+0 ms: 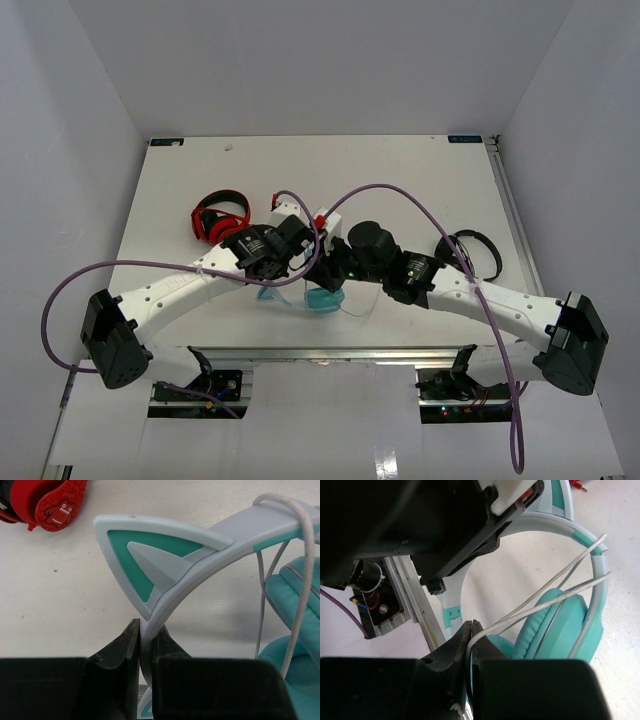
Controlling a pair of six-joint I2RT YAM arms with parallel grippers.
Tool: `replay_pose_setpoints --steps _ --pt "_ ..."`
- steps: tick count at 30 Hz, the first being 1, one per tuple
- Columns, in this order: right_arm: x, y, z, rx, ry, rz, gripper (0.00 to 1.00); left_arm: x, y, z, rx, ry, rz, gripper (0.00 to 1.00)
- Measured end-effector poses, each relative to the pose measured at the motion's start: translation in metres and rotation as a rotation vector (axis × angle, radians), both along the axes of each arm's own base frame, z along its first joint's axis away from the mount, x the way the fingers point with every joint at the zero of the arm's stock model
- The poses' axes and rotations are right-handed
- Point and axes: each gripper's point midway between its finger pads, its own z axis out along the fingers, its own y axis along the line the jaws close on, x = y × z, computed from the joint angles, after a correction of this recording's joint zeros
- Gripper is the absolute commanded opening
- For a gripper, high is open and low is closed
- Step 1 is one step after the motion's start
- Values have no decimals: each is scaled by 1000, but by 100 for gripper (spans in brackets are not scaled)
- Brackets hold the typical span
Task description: Wrap the headphones
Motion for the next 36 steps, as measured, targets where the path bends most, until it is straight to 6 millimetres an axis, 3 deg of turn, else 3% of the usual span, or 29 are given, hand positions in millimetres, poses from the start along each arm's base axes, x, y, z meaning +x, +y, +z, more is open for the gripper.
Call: replay_pose_setpoints --steps 9,14,36 --pt "-20 5 7 83 -35 0 8 2 2 15 -77 -39 50 0" --pt "-36 8 -8 70 -29 34 8 6 -2 30 -148 -85 70 0" --pt "-54 -9 -38 58 -77 -49 8 2 16 84 -327 -247 143 0"
